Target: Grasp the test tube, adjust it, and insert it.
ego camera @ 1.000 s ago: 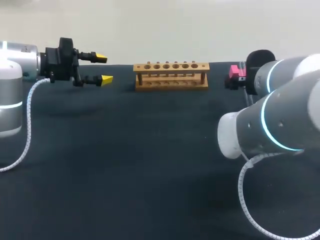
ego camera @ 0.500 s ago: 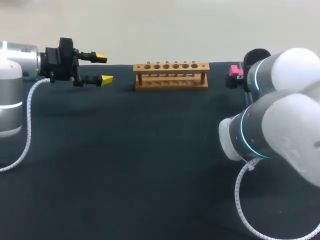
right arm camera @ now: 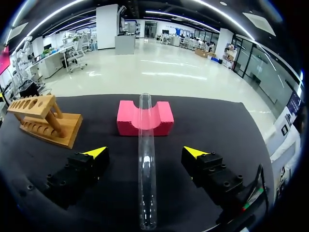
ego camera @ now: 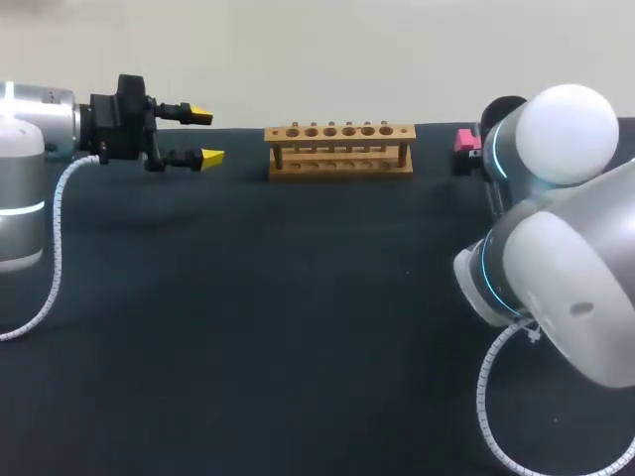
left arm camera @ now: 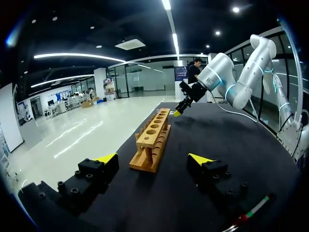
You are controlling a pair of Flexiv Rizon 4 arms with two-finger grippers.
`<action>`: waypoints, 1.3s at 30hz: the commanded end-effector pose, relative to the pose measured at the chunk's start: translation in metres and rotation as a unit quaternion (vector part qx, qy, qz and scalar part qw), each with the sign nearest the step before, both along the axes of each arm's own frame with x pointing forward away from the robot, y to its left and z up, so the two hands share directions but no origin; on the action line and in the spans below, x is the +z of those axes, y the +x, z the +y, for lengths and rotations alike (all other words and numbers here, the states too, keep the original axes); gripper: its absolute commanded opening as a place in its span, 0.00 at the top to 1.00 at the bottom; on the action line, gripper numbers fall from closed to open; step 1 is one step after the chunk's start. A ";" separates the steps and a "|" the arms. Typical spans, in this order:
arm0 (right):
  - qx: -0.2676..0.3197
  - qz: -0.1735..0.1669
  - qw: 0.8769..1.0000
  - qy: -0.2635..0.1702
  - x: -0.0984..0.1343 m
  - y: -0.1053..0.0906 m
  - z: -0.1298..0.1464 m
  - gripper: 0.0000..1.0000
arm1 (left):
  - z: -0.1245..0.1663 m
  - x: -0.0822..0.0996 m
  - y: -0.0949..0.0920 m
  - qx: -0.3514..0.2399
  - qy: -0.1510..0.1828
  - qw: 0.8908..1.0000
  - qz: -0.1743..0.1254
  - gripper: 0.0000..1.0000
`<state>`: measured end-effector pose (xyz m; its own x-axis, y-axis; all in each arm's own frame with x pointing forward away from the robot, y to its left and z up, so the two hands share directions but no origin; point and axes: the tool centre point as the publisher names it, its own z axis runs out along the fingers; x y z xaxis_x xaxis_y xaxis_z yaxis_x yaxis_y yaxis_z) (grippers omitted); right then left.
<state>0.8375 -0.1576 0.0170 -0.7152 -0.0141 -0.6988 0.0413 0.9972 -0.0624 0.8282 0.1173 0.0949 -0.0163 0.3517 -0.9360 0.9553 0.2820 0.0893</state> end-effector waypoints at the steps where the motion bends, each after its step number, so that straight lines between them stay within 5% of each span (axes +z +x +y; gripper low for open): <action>1: 0.017 0.003 1.000 0.015 -0.001 0.001 -0.002 0.00 | 0.001 -0.001 -0.002 0.001 -0.002 1.000 -0.003 0.00; 39: 0.067 0.029 0.995 0.070 -0.019 0.015 -0.009 0.00 | 0.001 -0.001 -0.002 0.001 -0.002 1.000 -0.003 0.00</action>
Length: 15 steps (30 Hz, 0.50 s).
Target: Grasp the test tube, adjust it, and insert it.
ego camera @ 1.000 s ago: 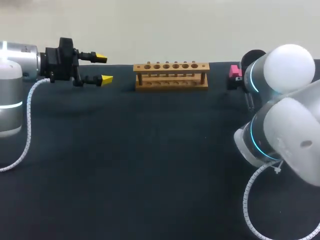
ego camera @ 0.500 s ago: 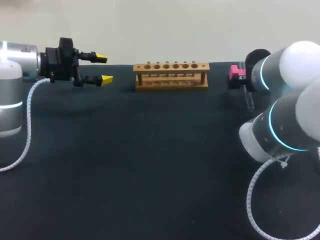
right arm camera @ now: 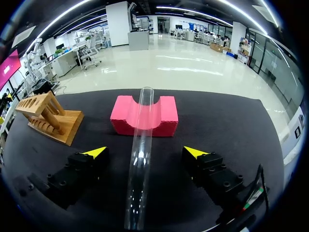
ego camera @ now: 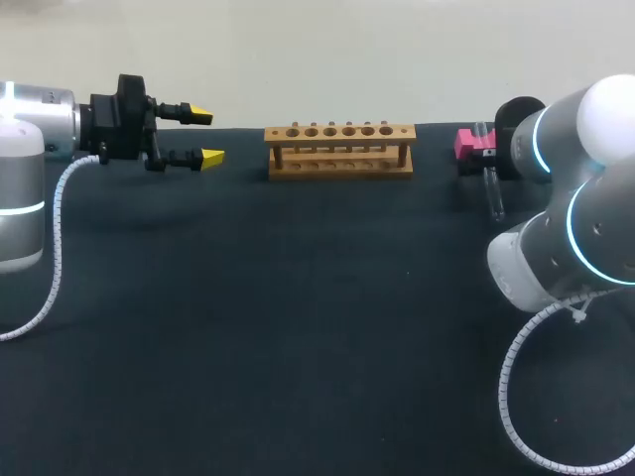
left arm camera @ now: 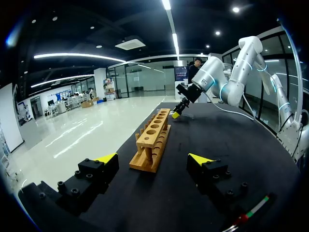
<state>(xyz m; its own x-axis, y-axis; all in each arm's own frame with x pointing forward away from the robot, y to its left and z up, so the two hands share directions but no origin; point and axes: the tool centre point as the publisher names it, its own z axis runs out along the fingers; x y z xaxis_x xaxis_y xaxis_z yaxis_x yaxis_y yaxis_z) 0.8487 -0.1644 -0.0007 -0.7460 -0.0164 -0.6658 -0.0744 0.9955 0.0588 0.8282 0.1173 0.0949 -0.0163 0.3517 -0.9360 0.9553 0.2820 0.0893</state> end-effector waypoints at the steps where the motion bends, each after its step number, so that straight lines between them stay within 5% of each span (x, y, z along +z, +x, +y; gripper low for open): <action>1: 0.010 0.005 1.000 0.009 -0.002 0.005 -0.003 0.00 | 0.001 -0.001 -0.002 0.001 -0.002 1.000 -0.003 0.00; 15: 0.007 0.014 1.000 0.000 -0.008 0.009 -0.003 0.00 | 0.001 -0.001 -0.002 0.001 -0.002 1.000 -0.003 0.00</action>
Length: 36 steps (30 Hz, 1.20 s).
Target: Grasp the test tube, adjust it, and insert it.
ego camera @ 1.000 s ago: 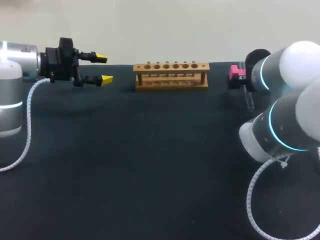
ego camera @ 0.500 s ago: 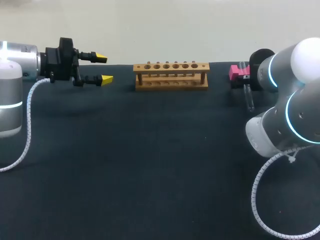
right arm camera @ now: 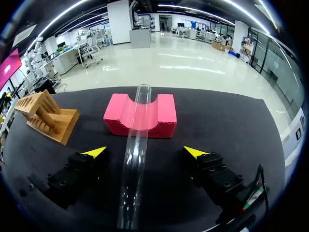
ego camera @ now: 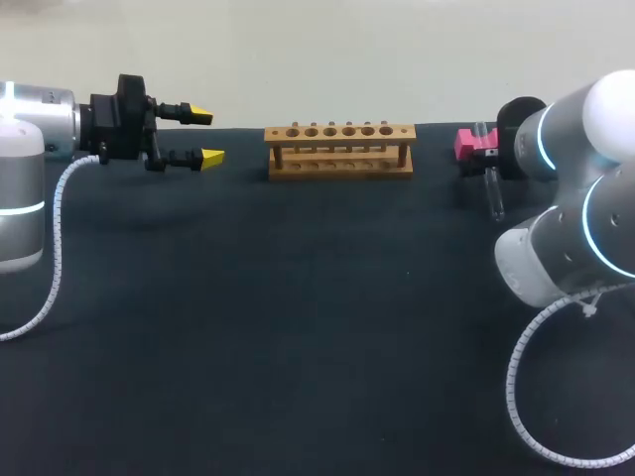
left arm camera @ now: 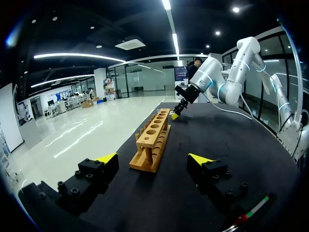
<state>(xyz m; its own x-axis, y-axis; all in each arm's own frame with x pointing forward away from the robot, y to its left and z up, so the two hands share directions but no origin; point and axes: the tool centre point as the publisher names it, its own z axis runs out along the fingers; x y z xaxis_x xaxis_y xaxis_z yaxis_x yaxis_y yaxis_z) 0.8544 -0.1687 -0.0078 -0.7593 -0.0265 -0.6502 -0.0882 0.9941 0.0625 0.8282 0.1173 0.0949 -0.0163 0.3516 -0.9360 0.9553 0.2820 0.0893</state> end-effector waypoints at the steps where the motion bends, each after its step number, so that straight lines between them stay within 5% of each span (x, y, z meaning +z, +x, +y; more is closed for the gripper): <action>1: 0.000 0.004 1.000 -0.002 -0.001 0.004 0.001 0.00 | 0.001 -0.001 -0.002 0.001 -0.002 1.000 -0.003 0.00; 4: 0.000 0.005 1.000 -0.003 -0.002 0.005 0.002 0.10 | 0.001 -0.001 -0.002 0.001 -0.002 1.000 -0.003 0.00; 6: 0.000 0.006 1.000 -0.005 -0.003 0.005 0.002 0.32 | 0.001 -0.001 -0.002 0.001 -0.002 1.000 -0.003 0.00; 7: 0.000 0.007 1.000 -0.005 -0.003 0.005 0.002 0.51 | 0.001 -0.001 -0.002 0.001 -0.002 1.000 -0.003 0.00; 10: -0.001 0.008 1.000 -0.007 -0.003 0.005 0.003 0.64 | 0.001 -0.001 -0.002 0.001 -0.002 1.000 -0.003 0.00; 14: -0.003 0.011 1.000 -0.007 -0.005 0.004 0.003 1.00 | 0.001 -0.001 -0.002 0.001 -0.002 1.000 -0.003 0.00; 36: -0.042 0.014 0.999 -0.008 0.020 -0.016 0.009 1.00 | 0.001 -0.001 -0.002 0.001 -0.002 1.000 -0.003 0.00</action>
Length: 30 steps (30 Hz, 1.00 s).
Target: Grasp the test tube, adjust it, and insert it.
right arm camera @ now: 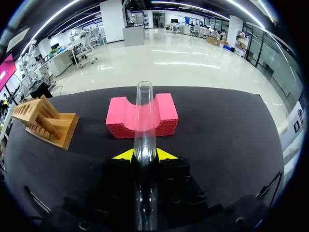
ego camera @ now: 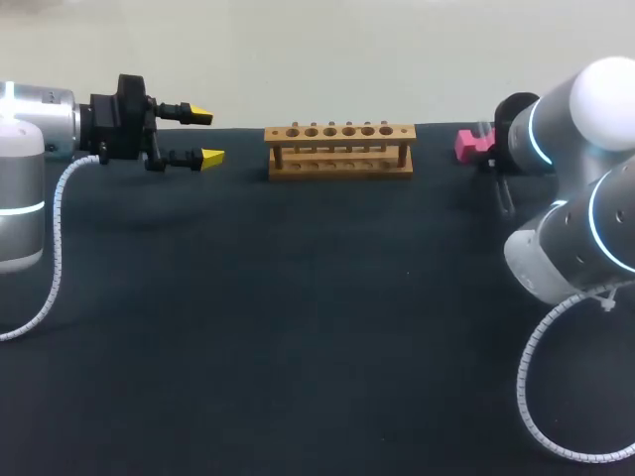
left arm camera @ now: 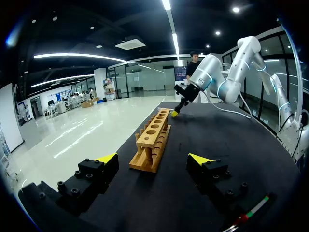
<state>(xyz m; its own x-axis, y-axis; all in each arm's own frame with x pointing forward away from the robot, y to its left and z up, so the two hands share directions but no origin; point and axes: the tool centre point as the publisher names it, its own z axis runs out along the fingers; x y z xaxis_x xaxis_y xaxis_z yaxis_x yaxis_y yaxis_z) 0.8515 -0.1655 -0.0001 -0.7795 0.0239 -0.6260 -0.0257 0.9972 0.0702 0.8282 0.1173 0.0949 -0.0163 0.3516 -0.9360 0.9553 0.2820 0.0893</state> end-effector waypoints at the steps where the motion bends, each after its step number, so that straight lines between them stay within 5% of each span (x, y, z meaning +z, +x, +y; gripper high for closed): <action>1: -0.012 -0.001 1.000 -0.011 0.015 -0.015 0.007 1.00 | 0.001 -0.001 -0.002 0.001 -0.002 1.000 -0.003 0.00; 30: -0.063 0.001 0.998 -0.016 0.111 -0.073 0.074 1.00 | 0.001 -0.001 -0.002 0.001 -0.002 1.000 -0.003 0.00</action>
<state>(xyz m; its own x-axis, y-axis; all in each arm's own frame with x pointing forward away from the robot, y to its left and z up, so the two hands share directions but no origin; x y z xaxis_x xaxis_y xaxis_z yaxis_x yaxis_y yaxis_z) 0.7979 -0.0968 0.0998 -0.7871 0.0988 -0.6088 0.0570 0.9945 0.0877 0.8282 0.1173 0.0949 -0.0164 0.3516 -0.9360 0.9553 0.2820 0.0892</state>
